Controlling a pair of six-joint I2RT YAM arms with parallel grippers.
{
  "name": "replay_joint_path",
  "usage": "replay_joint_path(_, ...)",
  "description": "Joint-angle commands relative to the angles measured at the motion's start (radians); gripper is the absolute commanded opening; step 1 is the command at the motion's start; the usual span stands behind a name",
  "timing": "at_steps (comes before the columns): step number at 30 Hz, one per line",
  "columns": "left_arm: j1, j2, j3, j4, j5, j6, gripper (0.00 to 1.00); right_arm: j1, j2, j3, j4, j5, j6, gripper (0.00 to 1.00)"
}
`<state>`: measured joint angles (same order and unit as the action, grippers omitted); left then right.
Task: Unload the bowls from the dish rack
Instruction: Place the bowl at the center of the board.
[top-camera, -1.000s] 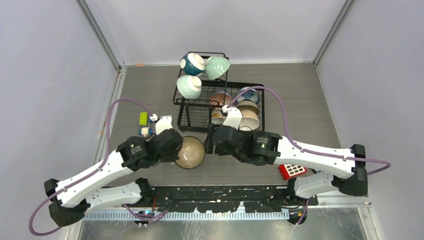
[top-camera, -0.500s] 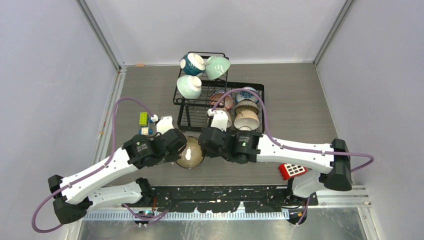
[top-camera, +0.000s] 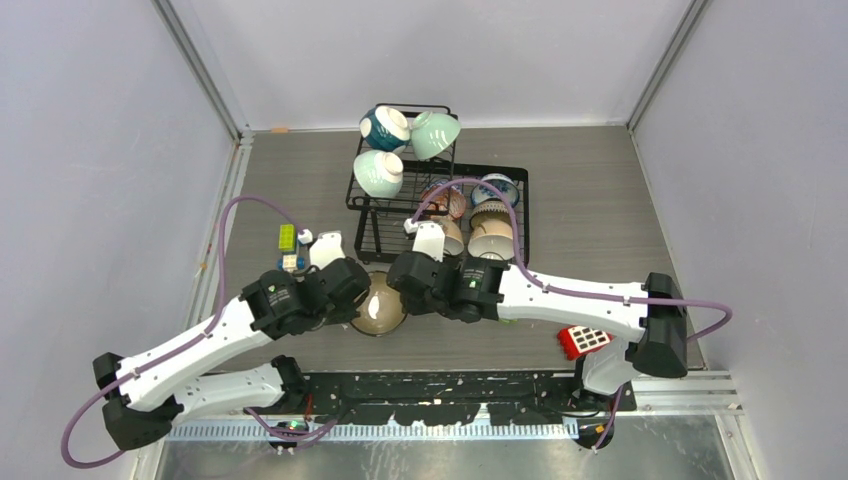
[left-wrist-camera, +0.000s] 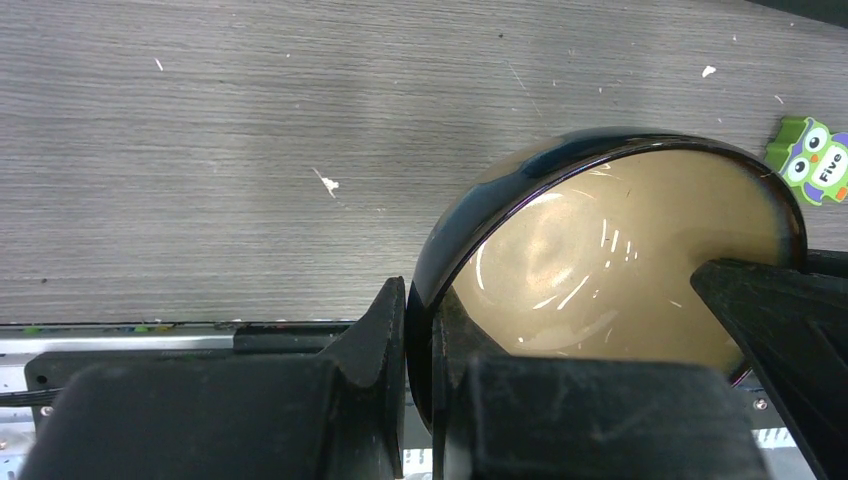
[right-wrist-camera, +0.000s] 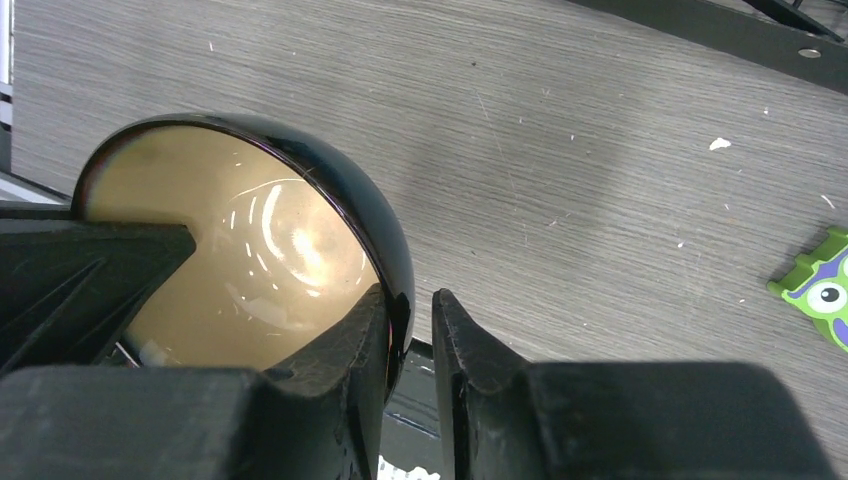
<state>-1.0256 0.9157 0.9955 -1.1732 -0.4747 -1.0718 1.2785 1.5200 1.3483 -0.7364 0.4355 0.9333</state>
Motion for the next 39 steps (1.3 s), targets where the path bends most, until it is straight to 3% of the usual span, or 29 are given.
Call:
replay_joint_path(1, 0.000, -0.024, 0.023, 0.044, -0.042, -0.040, 0.00, -0.005, 0.014, 0.029, 0.011, 0.003, -0.007, 0.26)
replay_joint_path(5, 0.000, -0.023, 0.023, 0.052, -0.038, -0.042, 0.00, -0.004, 0.019, 0.020, 0.012, 0.000, -0.009, 0.18)
replay_joint_path(8, 0.000, -0.019, 0.020, 0.054, -0.039, -0.043, 0.00, -0.004, 0.016, 0.015, 0.010, 0.002, -0.008, 0.03)
replay_joint_path(11, 0.000, -0.017, 0.018, 0.060, -0.037, -0.045, 0.05, -0.005, 0.014, 0.020, -0.008, 0.013, -0.009, 0.01)
replay_joint_path(14, 0.001, -0.017, 0.018, 0.062, -0.033, -0.039, 0.29, 0.001, 0.010, 0.031, -0.024, 0.029, -0.011, 0.01)
replay_joint_path(16, 0.000, -0.022, 0.019, 0.066, -0.027, -0.030, 0.51, 0.005, 0.009, 0.044, -0.042, 0.046, -0.018, 0.01)
replay_joint_path(18, 0.000, -0.034, 0.019, 0.075, -0.017, -0.021, 0.80, 0.011, 0.005, 0.053, -0.055, 0.056, -0.023, 0.01)
replay_joint_path(20, 0.000, -0.052, 0.021, 0.093, -0.001, -0.002, 0.98, 0.013, -0.002, 0.059, -0.065, 0.066, -0.028, 0.01)
replay_joint_path(29, -0.001, -0.199, 0.024, 0.154, 0.000, 0.146, 1.00, 0.017, -0.137, 0.098, -0.242, 0.191, -0.096, 0.01)
replay_joint_path(35, 0.000, -0.387, -0.064, 0.224, -0.122, 0.226, 1.00, 0.002, -0.218, 0.245, -0.481, 0.346, -0.181, 0.01)
replay_joint_path(39, 0.000, -0.495, -0.119, 0.277, -0.193, 0.285, 1.00, -0.091, -0.252, 0.313, -0.524, 0.355, -0.232, 0.01)
